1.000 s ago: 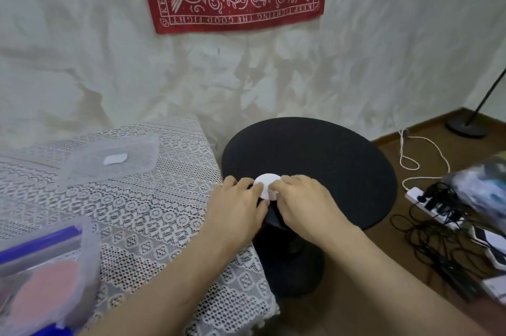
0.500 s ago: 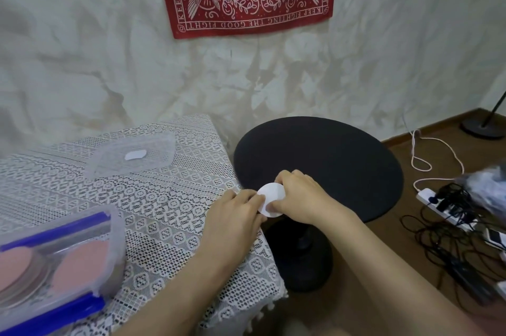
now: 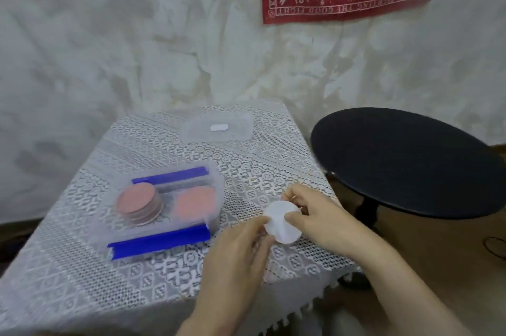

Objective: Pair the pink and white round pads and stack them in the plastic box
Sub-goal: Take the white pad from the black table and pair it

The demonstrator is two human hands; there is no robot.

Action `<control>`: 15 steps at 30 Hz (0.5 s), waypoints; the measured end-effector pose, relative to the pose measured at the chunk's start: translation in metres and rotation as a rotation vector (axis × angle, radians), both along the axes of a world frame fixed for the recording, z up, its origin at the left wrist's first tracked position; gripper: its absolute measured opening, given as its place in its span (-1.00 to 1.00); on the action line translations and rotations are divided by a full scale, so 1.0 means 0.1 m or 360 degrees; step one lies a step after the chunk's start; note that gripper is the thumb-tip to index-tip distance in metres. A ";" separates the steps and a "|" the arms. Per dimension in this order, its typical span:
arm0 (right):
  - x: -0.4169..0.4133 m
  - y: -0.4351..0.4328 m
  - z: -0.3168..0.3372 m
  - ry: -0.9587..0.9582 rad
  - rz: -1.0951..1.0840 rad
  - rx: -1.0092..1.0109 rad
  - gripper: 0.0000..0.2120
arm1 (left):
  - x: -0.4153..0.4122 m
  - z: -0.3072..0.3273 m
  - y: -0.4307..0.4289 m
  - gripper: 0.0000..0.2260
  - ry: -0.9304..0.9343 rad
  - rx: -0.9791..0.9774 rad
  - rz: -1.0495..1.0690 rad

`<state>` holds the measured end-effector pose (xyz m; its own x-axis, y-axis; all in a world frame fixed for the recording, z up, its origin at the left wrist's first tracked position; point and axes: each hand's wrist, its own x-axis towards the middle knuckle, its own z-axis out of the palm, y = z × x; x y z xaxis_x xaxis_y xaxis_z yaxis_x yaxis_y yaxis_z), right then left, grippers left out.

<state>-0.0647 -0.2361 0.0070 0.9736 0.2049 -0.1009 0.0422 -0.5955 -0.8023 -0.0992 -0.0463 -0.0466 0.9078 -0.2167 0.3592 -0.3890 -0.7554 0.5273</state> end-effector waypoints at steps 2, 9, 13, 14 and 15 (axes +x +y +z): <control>-0.04 -0.03 -0.05 0.0033 0.0033 0.0161 -0.75 | 0.01 0.04 0.01 -0.79 0.0048 -0.0110 0.0029; -0.10 0.38 -0.08 -0.0069 0.0080 0.0303 -0.76 | 0.10 0.18 0.35 -0.88 0.0227 -0.0453 0.0238; -0.17 0.65 -0.08 -0.0459 0.0074 -0.0029 -0.91 | 0.13 0.25 0.65 -0.96 0.0104 -0.0356 0.0263; -0.18 0.68 -0.07 -0.0559 0.0073 -0.0127 -0.96 | 0.14 0.26 0.71 -0.95 0.0059 -0.0328 0.0251; -0.19 0.70 -0.07 -0.0636 0.0071 -0.0197 -0.97 | 0.15 0.27 0.75 -0.92 0.0029 -0.0292 0.0228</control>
<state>-0.0838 -0.1658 -0.0002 0.9314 0.2581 0.2566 0.3639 -0.6769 -0.6398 -0.0843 0.0283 -0.0201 0.9312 -0.0180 0.3640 -0.2740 -0.6932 0.6666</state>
